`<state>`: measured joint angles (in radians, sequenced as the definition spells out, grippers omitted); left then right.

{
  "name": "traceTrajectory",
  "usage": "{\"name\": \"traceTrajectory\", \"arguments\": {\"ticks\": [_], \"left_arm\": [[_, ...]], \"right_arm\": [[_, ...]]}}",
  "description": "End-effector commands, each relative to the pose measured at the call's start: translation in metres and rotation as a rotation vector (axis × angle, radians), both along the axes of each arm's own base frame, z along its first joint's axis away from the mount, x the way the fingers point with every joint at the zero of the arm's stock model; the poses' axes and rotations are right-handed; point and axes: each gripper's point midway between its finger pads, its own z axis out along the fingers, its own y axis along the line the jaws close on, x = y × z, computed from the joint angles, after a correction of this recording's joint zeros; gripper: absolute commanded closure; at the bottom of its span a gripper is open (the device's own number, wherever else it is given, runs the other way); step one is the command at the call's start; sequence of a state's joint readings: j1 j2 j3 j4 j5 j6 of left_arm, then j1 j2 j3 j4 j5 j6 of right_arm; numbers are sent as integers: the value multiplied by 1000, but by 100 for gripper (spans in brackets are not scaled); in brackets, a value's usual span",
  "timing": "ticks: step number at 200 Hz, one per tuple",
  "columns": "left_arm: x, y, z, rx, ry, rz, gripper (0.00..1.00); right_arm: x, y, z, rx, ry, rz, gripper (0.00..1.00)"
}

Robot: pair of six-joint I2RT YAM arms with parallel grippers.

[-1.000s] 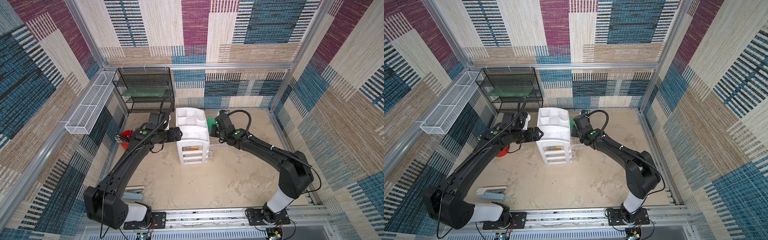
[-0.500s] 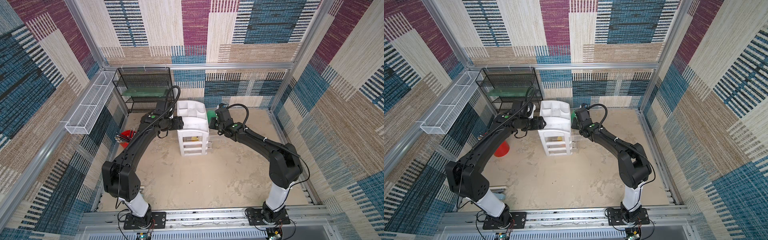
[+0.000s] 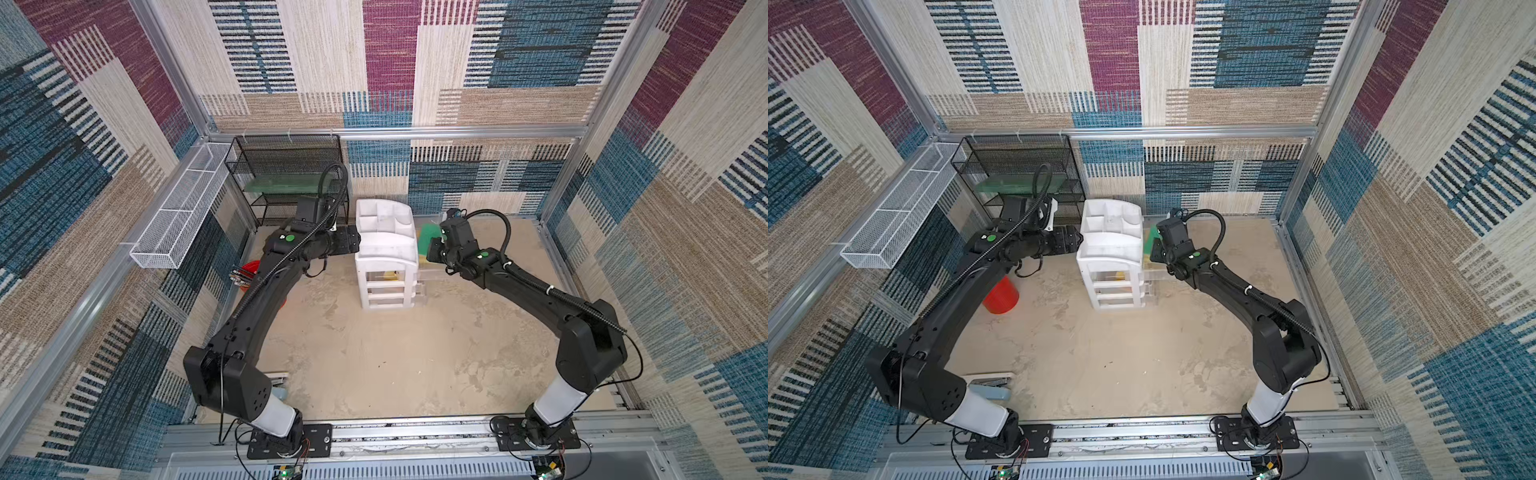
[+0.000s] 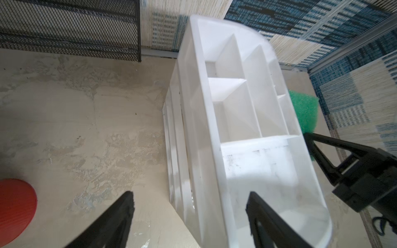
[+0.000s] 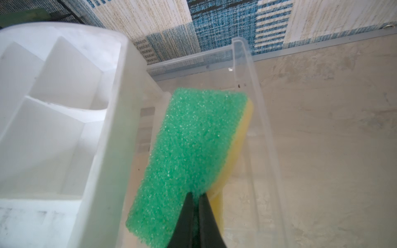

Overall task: Take the sponge out of the drawer
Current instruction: Pick up the sponge from the center of the board.

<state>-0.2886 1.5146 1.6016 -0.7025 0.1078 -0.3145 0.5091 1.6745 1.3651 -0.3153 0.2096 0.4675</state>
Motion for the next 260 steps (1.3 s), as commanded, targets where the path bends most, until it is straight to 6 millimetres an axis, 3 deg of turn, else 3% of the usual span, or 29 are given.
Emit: {"name": "traceTrajectory", "arguments": {"ticks": [1, 28, 55, 74, 105, 124, 153, 189, 260], "left_arm": [[-5, -3, 13, -23, -48, -24, 13], [-18, -10, 23, -84, -67, -63, 11], [-31, -20, 34, -169, -96, -110, 11], [-43, -30, 47, -252, -136, -157, 11], [-62, -46, 65, -390, -178, -241, 12], [-69, -54, 68, -470, -191, -266, 12], [-76, -65, 64, -522, -207, -282, 13], [-84, -72, 63, -526, -233, -300, 15], [-85, -73, 60, -529, -260, -293, 17]], "right_arm": [[3, -8, 11, 54, -31, -31, 100], [1, -12, 32, 157, -71, -23, 100], [-8, -12, 79, 260, -173, -20, 100], [-26, -4, 114, 331, -259, 16, 100], [-66, 18, 146, 460, -357, 63, 100], [-85, 28, 151, 602, -378, 63, 100], [-98, 48, 159, 798, -393, 78, 100], [-93, 80, 163, 876, -347, 102, 100], [-91, 123, 143, 989, -242, 92, 100]]}}
